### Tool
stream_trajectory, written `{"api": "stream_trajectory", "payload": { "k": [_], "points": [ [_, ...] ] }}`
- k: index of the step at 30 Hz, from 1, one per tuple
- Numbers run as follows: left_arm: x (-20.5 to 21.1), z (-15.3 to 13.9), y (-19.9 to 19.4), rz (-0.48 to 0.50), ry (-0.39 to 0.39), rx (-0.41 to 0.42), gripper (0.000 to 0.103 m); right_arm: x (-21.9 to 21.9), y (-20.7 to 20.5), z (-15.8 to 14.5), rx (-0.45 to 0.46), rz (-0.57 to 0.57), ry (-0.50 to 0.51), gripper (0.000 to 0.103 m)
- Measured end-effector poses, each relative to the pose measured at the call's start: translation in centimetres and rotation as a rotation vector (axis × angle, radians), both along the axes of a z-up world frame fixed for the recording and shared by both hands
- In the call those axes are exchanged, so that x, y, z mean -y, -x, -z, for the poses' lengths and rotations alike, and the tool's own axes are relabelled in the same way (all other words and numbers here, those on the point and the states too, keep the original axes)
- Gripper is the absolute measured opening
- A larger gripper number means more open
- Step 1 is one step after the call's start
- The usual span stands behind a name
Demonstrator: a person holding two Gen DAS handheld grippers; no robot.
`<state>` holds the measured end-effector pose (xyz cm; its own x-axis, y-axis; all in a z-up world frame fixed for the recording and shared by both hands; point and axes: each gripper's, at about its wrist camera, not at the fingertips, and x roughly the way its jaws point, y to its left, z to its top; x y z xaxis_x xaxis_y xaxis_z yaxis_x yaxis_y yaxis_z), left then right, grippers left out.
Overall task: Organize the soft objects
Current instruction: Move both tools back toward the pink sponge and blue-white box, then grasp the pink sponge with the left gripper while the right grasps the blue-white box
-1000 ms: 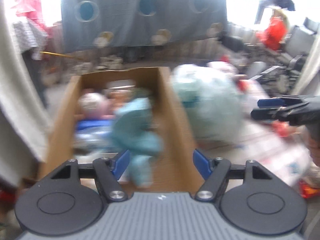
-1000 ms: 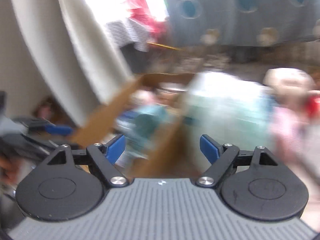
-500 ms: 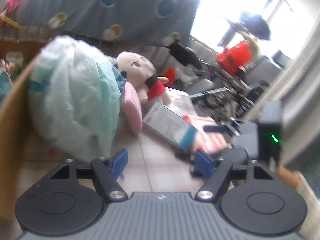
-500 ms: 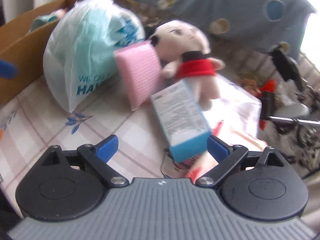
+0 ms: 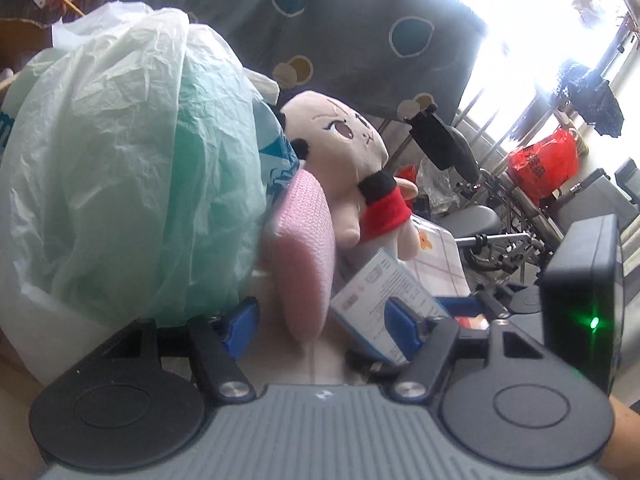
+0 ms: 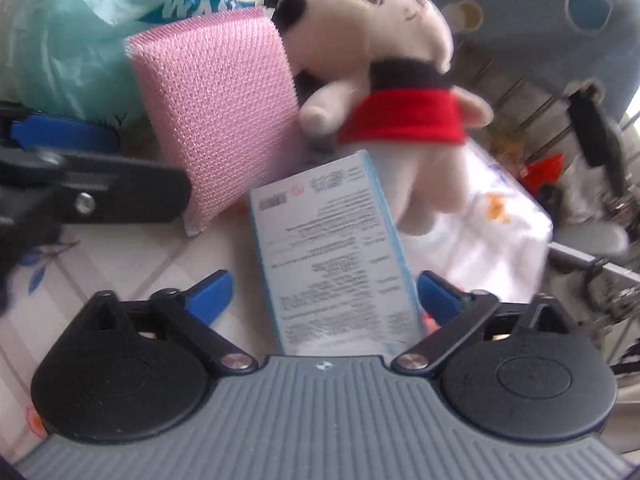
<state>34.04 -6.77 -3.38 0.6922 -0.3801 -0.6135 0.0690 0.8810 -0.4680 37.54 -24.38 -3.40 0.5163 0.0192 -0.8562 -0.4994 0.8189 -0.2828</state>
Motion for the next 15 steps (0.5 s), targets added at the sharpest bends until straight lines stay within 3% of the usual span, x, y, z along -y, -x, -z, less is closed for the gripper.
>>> {"api": "stream_trajectory", "payload": {
  "k": [3,7,13,15],
  "points": [
    [-0.1,0.1,-0.2,-0.008,-0.024,0.014,0.064,0.5,-0.2,-0.5,-0.007,0.098,-0.084,0.081],
    [-0.6,0.5,0.1,-0.018,-0.02,0.016,0.062,1.0,1.8,-1.2,-0.043,0.137,-0.158,0.081],
    [-1.1,0.7,0.9,-0.012,0.018,-0.013,0.064,3.1,7.8,-4.1,-0.084,0.173,-0.34,0.081],
    [-1.2,0.4,1.2,-0.005,0.021,-0.014,0.069,4.5,10.5,-5.2,-0.09,0.214,-0.428,0.082]
  ]
}}
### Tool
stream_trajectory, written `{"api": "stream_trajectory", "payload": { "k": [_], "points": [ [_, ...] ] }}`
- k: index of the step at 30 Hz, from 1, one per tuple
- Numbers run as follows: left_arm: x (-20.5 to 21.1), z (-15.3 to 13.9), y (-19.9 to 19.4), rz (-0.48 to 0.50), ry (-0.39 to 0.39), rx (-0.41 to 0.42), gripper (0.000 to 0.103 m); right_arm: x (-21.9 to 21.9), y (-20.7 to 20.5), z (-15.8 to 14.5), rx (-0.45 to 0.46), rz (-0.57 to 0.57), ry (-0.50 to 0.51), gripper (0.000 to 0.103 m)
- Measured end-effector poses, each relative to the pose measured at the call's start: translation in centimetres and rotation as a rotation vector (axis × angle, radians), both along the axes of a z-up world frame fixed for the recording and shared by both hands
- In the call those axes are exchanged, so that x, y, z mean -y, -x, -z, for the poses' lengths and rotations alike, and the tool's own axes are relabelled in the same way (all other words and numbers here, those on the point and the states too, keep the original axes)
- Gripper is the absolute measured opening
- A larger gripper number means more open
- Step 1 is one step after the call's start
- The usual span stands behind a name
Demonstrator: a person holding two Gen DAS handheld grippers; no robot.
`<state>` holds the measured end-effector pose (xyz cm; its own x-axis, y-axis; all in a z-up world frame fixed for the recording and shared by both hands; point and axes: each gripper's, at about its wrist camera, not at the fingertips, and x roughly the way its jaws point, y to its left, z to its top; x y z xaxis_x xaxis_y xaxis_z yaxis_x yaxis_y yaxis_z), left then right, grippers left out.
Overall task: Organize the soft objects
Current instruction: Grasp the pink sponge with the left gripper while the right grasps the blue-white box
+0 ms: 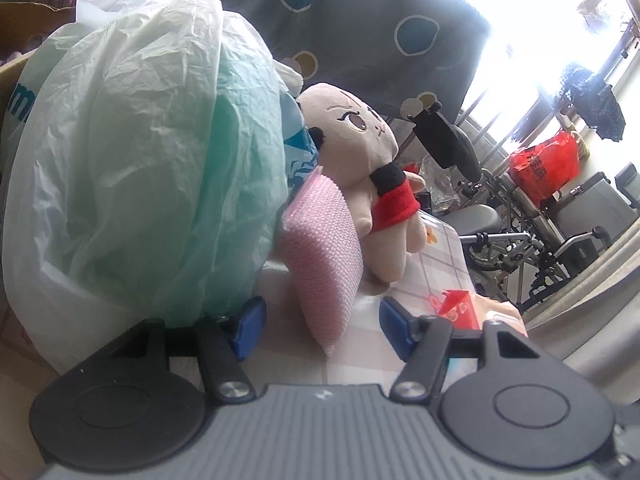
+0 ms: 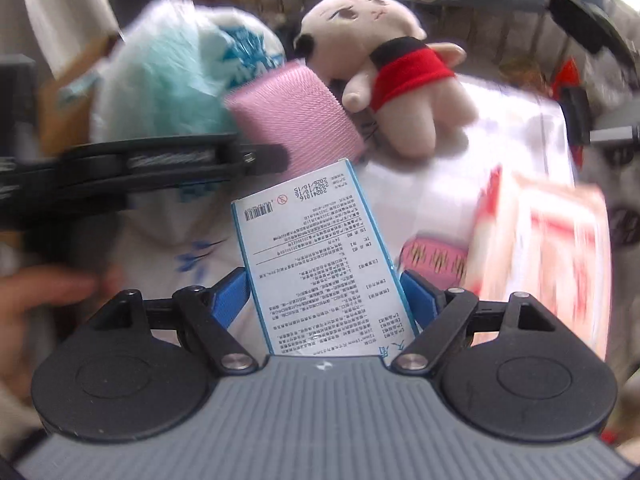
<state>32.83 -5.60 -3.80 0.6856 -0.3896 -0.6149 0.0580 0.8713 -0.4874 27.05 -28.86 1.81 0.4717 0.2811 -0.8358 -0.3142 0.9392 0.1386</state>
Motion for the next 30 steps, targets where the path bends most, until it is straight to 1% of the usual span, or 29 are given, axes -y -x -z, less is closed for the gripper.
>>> {"api": "stream_trajectory", "payload": {
  "k": [2,4,6,9,10,11,12,13,14,15,16,17,19,21,25,27,29,30],
  "points": [
    [0.3,0.0,-0.2,0.002,-0.001,-0.001,0.071,1.4,2.4,-0.7,0.003,0.046,-0.071,0.082],
    [0.9,0.4,-0.8,-0.021,0.006,-0.01,0.076,2.5,5.0,-1.1,0.013,0.082,-0.119,0.082],
    [1.6,1.3,-1.6,-0.042,0.028,-0.035,0.076,3.8,7.7,-1.0,0.026,0.125,-0.154,0.082],
    [2.6,2.4,-2.8,-0.081,0.024,-0.061,0.076,6.1,11.6,-0.2,0.022,0.189,-0.229,0.082],
    [2.8,2.7,-3.1,-0.103,0.029,-0.057,0.07,6.7,12.6,0.2,0.018,0.215,-0.246,0.082],
    [2.9,2.9,-3.3,-0.111,0.049,-0.052,0.058,7.3,13.6,0.6,0.015,0.246,-0.251,0.082],
    [3.0,3.2,-3.6,-0.111,0.063,-0.053,0.037,7.8,14.2,1.2,0.009,0.272,-0.247,0.082],
    [3.3,3.3,-4.1,-0.097,0.048,-0.072,0.035,8.2,15.0,1.6,0.003,0.295,-0.242,0.082],
    [3.2,3.4,-4.2,-0.094,0.06,-0.076,0.032,8.6,15.8,2.0,-0.004,0.315,-0.244,0.082],
    [3.3,3.3,-4.2,-0.101,0.058,-0.083,0.025,8.9,16.6,2.5,-0.015,0.33,-0.249,0.082],
    [3.2,3.2,-4.0,-0.097,0.061,-0.091,0.022,9.3,17.3,2.8,-0.026,0.346,-0.259,0.082],
    [3.3,2.9,-3.8,-0.094,0.039,-0.09,0.02,9.6,18.0,3.1,-0.033,0.365,-0.274,0.082],
    [3.7,2.3,-3.0,-0.051,-0.018,-0.078,0.019,10.2,19.0,3.5,-0.042,0.39,-0.295,0.082],
    [3.3,2.1,-1.8,-0.008,-0.038,-0.082,0.019,10.4,20.0,3.2,-0.022,0.408,-0.297,0.082],
    [1.8,1.4,1.3,0.113,-0.108,-0.088,0.018,10.1,21.1,1.6,0.022,0.396,-0.301,0.082],
    [0.7,0.9,3.3,0.164,-0.157,-0.094,0.015,10.0,21.6,0.5,0.048,0.393,-0.305,0.082],
    [-0.6,0.1,5.3,0.198,-0.217,-0.105,0.015,10.1,22.2,-0.3,0.064,0.396,-0.315,0.082],
    [-1.2,-0.5,6.3,0.206,-0.262,-0.098,0.022,10.2,22.5,-0.5,0.07,0.399,-0.324,0.083]
  ]
}}
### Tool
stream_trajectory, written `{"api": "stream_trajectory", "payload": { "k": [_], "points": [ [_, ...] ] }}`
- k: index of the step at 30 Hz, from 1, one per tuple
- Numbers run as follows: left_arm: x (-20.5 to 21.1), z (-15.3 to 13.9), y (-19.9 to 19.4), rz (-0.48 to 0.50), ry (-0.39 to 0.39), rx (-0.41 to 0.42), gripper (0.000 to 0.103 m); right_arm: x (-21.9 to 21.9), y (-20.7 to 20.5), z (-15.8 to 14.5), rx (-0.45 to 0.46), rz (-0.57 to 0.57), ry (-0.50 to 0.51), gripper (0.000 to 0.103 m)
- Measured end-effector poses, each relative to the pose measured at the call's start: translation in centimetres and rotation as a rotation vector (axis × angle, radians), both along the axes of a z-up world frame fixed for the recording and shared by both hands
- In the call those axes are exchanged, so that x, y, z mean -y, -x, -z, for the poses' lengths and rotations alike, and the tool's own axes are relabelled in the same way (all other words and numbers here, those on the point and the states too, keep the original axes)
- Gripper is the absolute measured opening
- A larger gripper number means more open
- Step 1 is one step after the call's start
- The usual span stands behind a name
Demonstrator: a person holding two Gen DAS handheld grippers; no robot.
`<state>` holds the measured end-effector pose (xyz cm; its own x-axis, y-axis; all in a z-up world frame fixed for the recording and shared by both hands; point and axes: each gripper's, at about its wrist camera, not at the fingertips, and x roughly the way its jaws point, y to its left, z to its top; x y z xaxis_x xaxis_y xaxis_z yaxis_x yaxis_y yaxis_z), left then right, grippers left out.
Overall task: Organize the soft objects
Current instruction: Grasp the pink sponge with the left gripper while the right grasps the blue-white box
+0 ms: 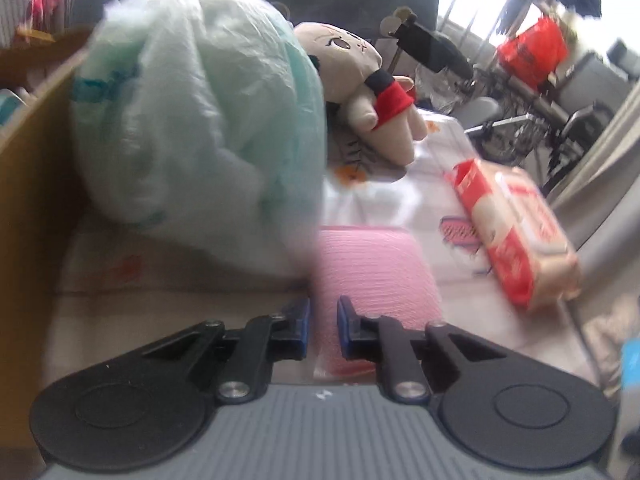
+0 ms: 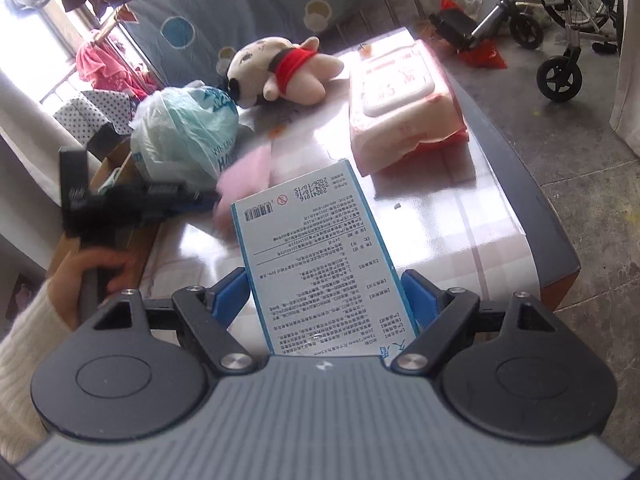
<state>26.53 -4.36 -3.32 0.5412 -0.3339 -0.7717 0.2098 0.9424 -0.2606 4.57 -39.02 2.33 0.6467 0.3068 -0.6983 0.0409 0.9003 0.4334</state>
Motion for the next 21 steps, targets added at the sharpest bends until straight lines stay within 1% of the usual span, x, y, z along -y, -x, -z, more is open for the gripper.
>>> {"api": "stream_trajectory", "payload": {
  "k": [1,2,3,4,5,7,8,9,11,12,13,14,16,17,19,20,21],
  "points": [
    [-0.6,-0.6,1.0,0.0,-0.037,0.019,0.04,0.0,0.3,-0.2,0.007,0.005,-0.007,0.083],
    [-1.1,-1.1,1.9,0.001,-0.051,0.046,0.053,0.0,0.5,-0.3,0.014,0.013,-0.013,0.083],
    [-1.1,-1.7,2.4,0.018,-0.058,0.075,0.079,-0.1,0.7,-0.4,0.021,0.019,-0.016,0.083],
    [-1.0,-2.3,3.0,0.041,-0.072,0.107,0.092,-0.3,0.7,-0.4,0.026,0.024,-0.015,0.083],
    [-0.5,-2.6,3.5,0.076,-0.089,0.133,0.094,-0.4,0.8,-0.4,0.03,0.026,-0.013,0.083],
    [1.4,-2.8,3.9,0.19,-0.127,0.184,0.096,-0.7,0.8,-0.1,0.033,0.038,-0.01,0.083],
    [2.9,-2.6,3.8,0.251,-0.173,0.192,0.097,-0.8,0.8,0.1,0.03,0.046,-0.015,0.083],
    [4.3,-2.2,3.5,0.299,-0.221,0.199,0.1,-0.9,0.8,0.4,0.026,0.053,-0.026,0.083],
    [6.5,-1.2,2.9,0.374,-0.297,0.192,0.101,-1.0,0.9,0.9,0.012,0.062,-0.05,0.083],
    [7.2,-0.7,2.5,0.393,-0.325,0.181,0.1,-1.1,1.0,1.0,0.008,0.064,-0.057,0.083],
    [7.8,-0.2,1.9,0.411,-0.346,0.163,0.09,-1.2,1.2,1.0,0.01,0.065,-0.059,0.083],
    [7.8,0.3,1.6,0.416,-0.344,0.144,0.08,-1.3,1.3,0.9,0.011,0.064,-0.056,0.083],
    [7.4,0.9,0.5,0.388,-0.287,0.083,0.077,-1.3,1.5,0.6,0.028,0.069,-0.047,0.082],
    [7.1,0.9,0.2,0.364,-0.259,0.075,0.077,-1.2,1.4,0.4,0.041,0.071,-0.049,0.08],
    [6.6,0.9,0.2,0.35,-0.257,0.078,0.076,-1.2,0.6,0.8,0.059,0.059,-0.059,0.068],
    [6.4,0.9,0.4,0.343,-0.263,0.081,0.076,-1.3,-0.2,1.4,0.045,0.045,-0.059,0.054],
    [6.0,0.8,0.8,0.339,-0.268,0.082,0.076,-1.4,-1.0,2.4,0.017,0.046,-0.065,0.044]
  ]
}}
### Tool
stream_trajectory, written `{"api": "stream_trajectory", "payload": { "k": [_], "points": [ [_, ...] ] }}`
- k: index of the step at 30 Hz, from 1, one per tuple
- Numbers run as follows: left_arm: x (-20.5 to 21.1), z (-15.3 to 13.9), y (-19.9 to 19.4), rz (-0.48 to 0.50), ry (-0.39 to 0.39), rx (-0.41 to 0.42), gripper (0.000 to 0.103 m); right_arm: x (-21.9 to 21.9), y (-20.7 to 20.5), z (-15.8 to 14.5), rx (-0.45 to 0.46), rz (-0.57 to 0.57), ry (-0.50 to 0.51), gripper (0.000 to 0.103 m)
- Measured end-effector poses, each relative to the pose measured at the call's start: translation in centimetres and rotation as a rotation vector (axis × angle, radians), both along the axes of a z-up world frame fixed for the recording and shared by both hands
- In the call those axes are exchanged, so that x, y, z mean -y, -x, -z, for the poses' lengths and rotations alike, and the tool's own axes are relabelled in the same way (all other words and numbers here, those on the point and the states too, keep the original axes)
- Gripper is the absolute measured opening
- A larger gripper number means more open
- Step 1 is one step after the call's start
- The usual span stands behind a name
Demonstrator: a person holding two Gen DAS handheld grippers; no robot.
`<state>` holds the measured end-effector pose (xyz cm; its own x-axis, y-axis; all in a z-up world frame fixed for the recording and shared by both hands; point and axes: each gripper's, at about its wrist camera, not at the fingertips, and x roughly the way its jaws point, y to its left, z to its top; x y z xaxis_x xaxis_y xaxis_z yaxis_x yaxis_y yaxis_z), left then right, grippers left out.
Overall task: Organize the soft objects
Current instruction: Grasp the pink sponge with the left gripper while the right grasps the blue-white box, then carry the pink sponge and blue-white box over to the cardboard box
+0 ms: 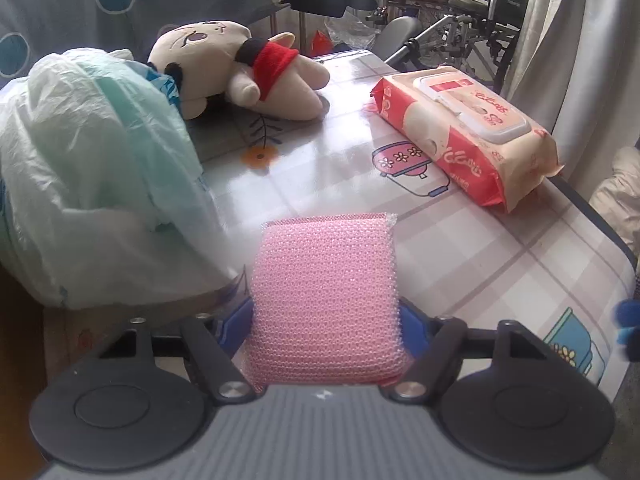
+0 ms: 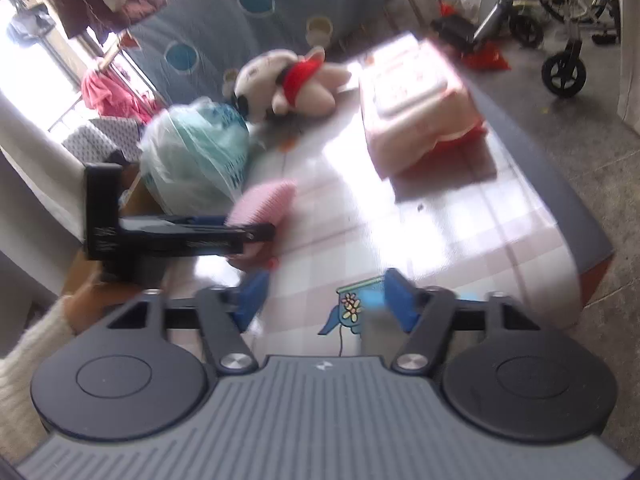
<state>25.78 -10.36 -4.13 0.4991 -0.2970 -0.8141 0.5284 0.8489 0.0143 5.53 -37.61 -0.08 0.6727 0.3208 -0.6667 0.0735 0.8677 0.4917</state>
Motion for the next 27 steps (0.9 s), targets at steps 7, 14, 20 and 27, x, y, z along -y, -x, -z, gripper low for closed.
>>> {"api": "stream_trajectory", "payload": {
  "k": [7,14,20,27],
  "points": [
    [-1.5,-0.4,1.1,-0.024,0.0,0.003,0.076,-0.6,-0.3,2.8,-0.011,0.046,0.024,0.042],
    [-2.7,-0.3,1.0,-0.024,0.015,0.012,0.076,4.8,8.6,2.3,0.027,0.238,0.211,0.088],
    [-1.9,0.0,1.5,0.022,-0.028,0.054,0.077,9.3,13.4,17.9,-0.317,0.246,0.179,0.089],
    [-1.4,0.3,2.2,0.054,-0.065,0.094,0.077,7.9,13.8,39.3,-0.666,0.164,0.298,0.088]
  ]
}}
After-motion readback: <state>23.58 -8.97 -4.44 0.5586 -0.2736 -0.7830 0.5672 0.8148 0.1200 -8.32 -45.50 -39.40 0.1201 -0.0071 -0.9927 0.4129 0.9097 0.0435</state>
